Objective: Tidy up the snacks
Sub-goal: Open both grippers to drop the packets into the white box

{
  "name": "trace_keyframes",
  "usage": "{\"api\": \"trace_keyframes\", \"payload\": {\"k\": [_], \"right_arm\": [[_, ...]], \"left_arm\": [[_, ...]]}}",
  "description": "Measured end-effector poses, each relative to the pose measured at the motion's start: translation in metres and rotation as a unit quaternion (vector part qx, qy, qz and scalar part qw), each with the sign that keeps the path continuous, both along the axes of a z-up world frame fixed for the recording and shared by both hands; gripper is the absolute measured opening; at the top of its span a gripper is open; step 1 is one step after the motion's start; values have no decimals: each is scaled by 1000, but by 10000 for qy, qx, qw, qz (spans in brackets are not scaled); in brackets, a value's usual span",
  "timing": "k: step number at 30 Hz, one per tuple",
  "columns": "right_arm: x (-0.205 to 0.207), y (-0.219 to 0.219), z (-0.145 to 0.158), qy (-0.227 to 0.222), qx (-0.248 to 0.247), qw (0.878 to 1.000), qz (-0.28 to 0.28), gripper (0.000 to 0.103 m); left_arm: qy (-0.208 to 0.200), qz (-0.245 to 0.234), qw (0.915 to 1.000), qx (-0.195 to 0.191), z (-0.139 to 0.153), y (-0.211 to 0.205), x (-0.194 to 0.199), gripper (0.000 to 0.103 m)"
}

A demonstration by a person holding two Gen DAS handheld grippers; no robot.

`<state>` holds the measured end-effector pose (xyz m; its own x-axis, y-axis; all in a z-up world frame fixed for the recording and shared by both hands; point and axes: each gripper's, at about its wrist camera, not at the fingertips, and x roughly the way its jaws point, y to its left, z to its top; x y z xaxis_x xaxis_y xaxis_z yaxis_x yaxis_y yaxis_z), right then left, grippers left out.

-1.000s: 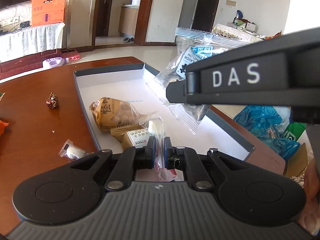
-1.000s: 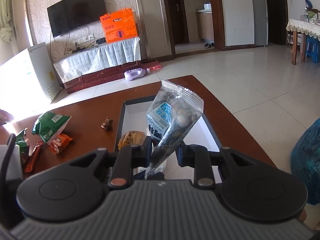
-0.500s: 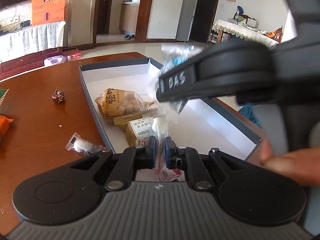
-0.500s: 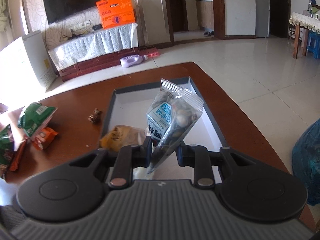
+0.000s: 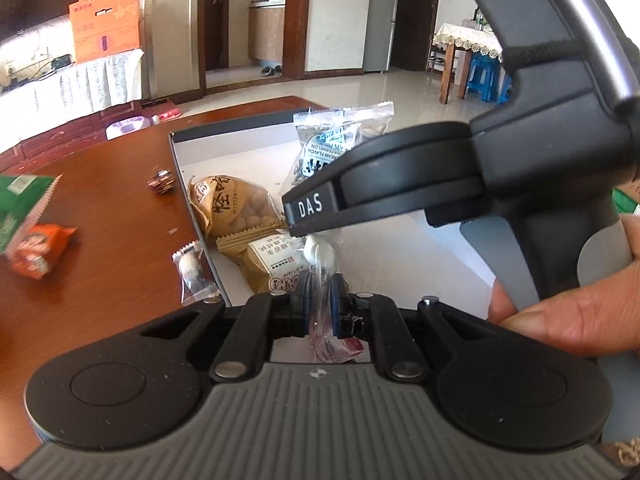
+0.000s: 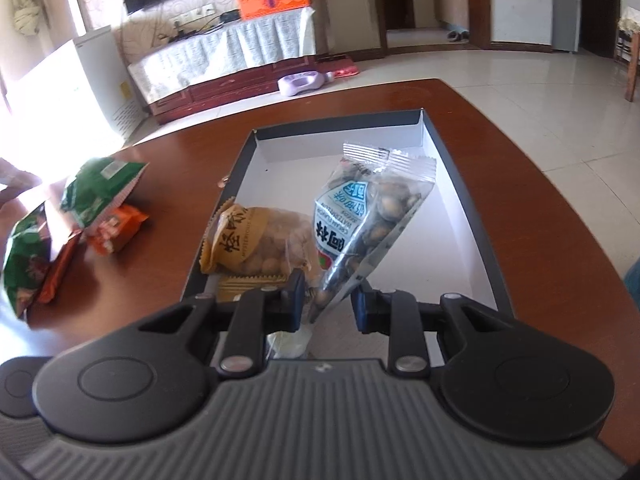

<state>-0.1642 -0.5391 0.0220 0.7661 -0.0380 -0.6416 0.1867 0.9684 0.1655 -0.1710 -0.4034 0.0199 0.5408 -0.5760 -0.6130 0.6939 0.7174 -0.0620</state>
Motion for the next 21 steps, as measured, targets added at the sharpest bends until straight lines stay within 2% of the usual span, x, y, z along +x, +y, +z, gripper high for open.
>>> {"api": "trace_keyframes", "payload": {"k": [3, 6, 9, 15, 16, 17, 18, 19, 20, 21], "right_arm": [[2, 13, 6, -6, -110, 9998, 176, 28], [0, 13, 15, -148, -219, 9996, 57, 28], [-3, 15, 22, -299, -572, 9979, -56, 27], [-1, 5, 17, -256, -645, 9975, -153, 27], [-2, 7, 17, -262, -670, 9973, -149, 27], [-3, 7, 17, -244, -677, 9973, -126, 27], [-4, 6, 17, -248, -659, 9975, -102, 27], [-7, 5, 18, -286, -646, 9975, -93, 27], [-8, 6, 19, -307, -635, 9975, -91, 27], [-10, 6, 20, -343, -595, 9976, -99, 27]], "left_arm": [[61, 28, 10000, -64, 1, 15, 5, 13], [78, 126, 9995, -280, 2, 20, 8, 14], [-147, 94, 9990, -417, 1, 17, 10, 14], [-133, 31, 9971, -752, 3, 16, 13, 14], [-154, 11, 9967, -796, 5, 18, 12, 19], [-177, 12, 9966, -799, 7, 18, 9, 41], [-233, 30, 9964, -820, 10, 19, 7, 58], [-348, 70, 9956, -868, 13, 21, 4, 87], [-538, 147, 9938, -962, 16, 25, 0, 95], [-678, 174, 9919, -1062, 19, 29, -3, 95]]}}
